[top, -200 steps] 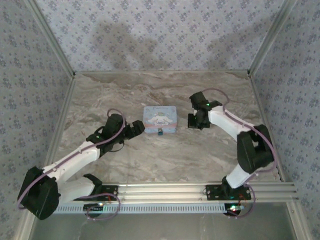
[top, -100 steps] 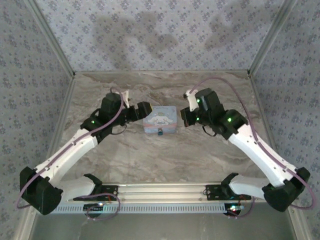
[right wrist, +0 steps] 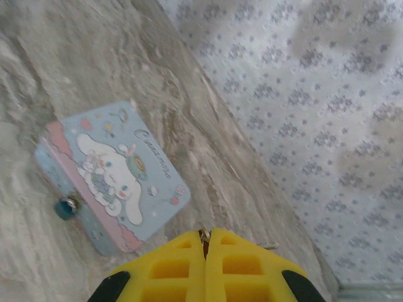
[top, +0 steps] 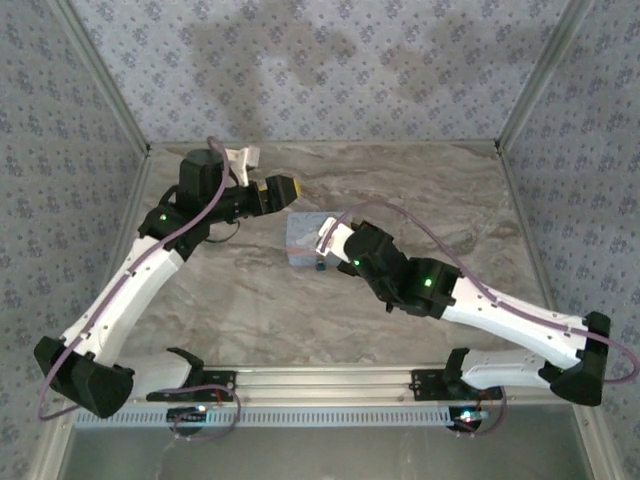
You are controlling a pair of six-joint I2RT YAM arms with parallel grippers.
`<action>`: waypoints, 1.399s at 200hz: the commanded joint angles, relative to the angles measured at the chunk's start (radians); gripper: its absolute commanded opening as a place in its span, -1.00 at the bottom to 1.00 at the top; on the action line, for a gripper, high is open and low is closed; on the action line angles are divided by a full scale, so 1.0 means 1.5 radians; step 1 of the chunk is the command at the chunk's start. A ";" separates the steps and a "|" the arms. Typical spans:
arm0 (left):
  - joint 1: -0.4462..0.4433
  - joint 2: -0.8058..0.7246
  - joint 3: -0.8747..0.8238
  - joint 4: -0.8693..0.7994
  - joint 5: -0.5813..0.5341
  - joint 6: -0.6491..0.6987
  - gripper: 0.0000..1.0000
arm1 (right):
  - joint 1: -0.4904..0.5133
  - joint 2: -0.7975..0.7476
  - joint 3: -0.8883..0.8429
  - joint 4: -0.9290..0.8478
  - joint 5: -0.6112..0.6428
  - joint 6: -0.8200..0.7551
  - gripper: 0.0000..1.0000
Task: Unlock the padlock with the key
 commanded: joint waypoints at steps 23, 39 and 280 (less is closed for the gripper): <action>0.001 0.022 0.023 -0.030 0.125 0.019 0.50 | 0.002 -0.060 0.051 -0.039 -0.225 0.040 -1.00; 0.000 0.022 0.025 -0.033 0.161 0.017 0.49 | 0.000 -0.067 0.051 -0.060 -0.315 0.038 -1.00; -0.056 -0.118 -0.182 0.243 0.042 -0.066 0.51 | -0.360 -0.081 -0.050 0.322 -0.780 0.851 -1.00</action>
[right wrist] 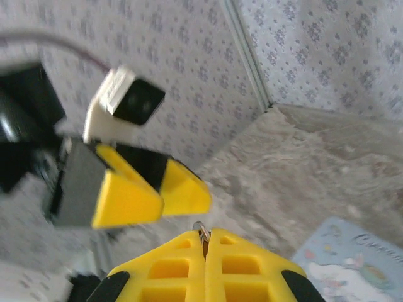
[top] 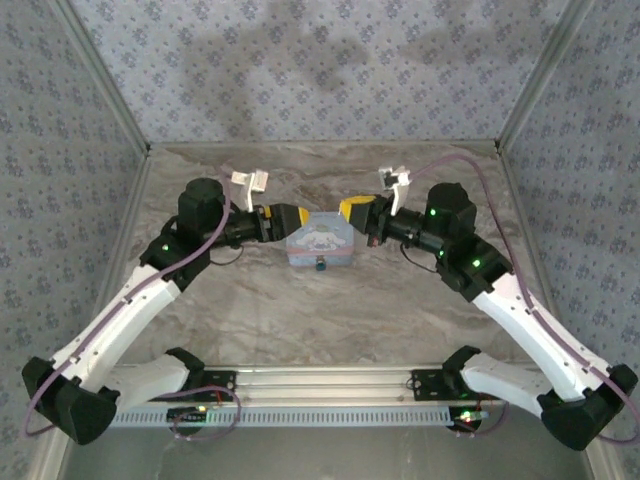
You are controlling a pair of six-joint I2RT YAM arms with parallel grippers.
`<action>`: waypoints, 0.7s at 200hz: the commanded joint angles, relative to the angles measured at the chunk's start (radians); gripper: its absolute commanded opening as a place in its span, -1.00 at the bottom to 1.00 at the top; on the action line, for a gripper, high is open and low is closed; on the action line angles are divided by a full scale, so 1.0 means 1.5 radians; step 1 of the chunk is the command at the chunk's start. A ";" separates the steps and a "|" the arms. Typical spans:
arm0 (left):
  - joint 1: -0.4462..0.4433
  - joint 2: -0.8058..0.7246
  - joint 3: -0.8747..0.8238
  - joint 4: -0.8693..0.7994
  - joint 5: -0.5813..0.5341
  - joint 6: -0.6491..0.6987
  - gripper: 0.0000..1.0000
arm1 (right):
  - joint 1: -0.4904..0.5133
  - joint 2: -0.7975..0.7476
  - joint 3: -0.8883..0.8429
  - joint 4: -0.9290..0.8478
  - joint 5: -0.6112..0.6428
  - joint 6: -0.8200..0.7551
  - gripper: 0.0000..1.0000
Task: Unlock the padlock with the key
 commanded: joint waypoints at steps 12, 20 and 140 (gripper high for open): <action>-0.003 -0.014 -0.030 0.098 -0.033 -0.010 0.50 | -0.043 0.008 -0.036 0.120 -0.070 0.314 -1.00; -0.006 -0.014 -0.036 0.109 -0.043 -0.004 0.50 | -0.045 0.009 -0.038 0.125 -0.071 0.333 -1.00; -0.204 0.020 -0.150 0.404 -0.261 0.311 0.23 | -0.027 -0.037 -0.094 0.123 0.052 0.451 -1.00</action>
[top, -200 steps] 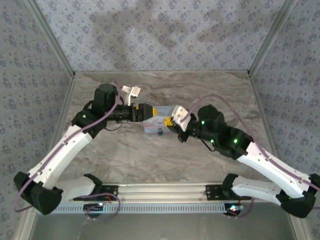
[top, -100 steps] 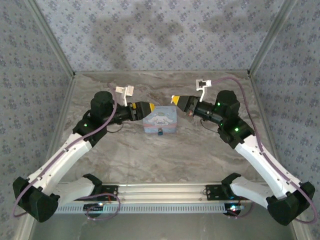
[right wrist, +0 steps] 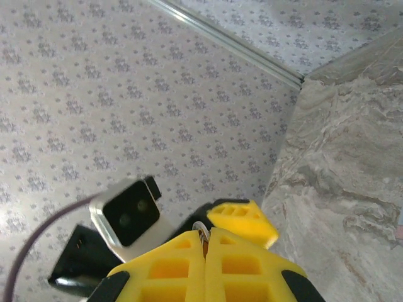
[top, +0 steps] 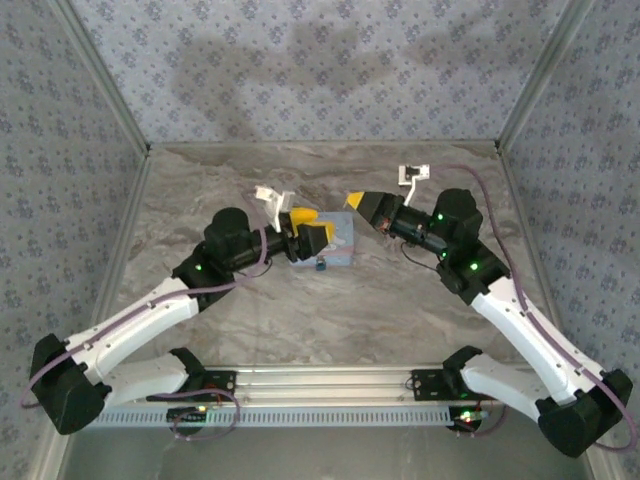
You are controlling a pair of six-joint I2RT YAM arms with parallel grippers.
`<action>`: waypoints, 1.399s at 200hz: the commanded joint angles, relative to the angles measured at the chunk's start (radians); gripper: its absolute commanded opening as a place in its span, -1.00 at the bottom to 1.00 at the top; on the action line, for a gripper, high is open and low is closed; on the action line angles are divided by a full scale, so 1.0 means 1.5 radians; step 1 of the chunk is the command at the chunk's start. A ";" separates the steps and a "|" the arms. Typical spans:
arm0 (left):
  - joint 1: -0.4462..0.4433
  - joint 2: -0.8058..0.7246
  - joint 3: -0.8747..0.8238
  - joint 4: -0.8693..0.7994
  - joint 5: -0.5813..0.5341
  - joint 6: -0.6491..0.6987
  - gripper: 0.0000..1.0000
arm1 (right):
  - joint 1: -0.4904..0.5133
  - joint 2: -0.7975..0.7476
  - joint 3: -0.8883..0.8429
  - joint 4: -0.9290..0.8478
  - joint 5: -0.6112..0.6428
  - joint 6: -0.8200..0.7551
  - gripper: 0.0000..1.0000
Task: Unlock the padlock with the key
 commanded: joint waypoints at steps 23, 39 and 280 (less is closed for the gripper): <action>-0.079 0.022 -0.007 0.109 -0.134 0.212 0.23 | 0.024 -0.021 -0.035 0.013 0.086 0.069 -1.00; -0.096 0.030 -0.012 0.133 -0.171 0.250 0.26 | 0.033 -0.021 -0.037 0.019 0.090 0.073 -1.00; -0.108 0.082 0.021 0.232 -0.159 0.354 -0.23 | 0.048 -0.040 -0.043 0.050 0.078 0.096 -1.00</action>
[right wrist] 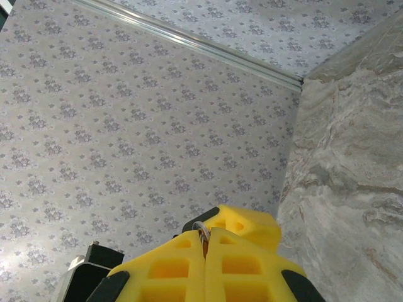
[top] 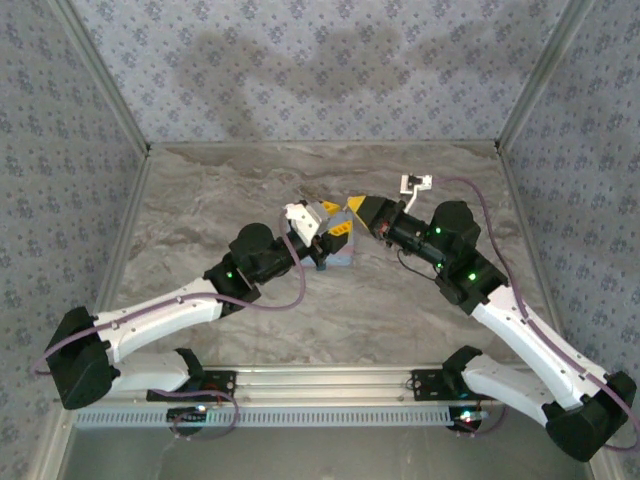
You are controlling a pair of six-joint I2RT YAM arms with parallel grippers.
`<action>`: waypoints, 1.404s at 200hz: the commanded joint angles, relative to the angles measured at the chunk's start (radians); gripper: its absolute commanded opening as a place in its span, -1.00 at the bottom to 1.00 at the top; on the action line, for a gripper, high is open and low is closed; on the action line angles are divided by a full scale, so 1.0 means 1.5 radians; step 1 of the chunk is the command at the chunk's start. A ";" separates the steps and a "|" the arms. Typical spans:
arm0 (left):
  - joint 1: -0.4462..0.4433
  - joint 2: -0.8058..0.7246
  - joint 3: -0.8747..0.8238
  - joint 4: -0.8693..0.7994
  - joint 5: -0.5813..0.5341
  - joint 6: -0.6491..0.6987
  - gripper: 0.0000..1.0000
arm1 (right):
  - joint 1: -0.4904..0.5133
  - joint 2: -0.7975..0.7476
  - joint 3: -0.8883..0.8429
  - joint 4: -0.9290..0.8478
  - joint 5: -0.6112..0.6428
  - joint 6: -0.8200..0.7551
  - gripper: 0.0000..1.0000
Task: Unlock the padlock with the key
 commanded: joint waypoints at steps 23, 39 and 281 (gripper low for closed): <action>-0.004 0.004 0.033 0.046 0.014 0.007 -0.25 | 0.005 -0.016 -0.007 0.022 -0.002 0.011 -1.00; -0.004 0.006 0.039 0.045 0.017 0.008 -0.39 | 0.006 -0.017 -0.010 0.024 -0.001 0.013 -1.00; -0.004 0.023 0.064 0.003 0.035 0.002 -1.00 | -0.004 -0.052 -0.040 0.061 0.006 0.030 -1.00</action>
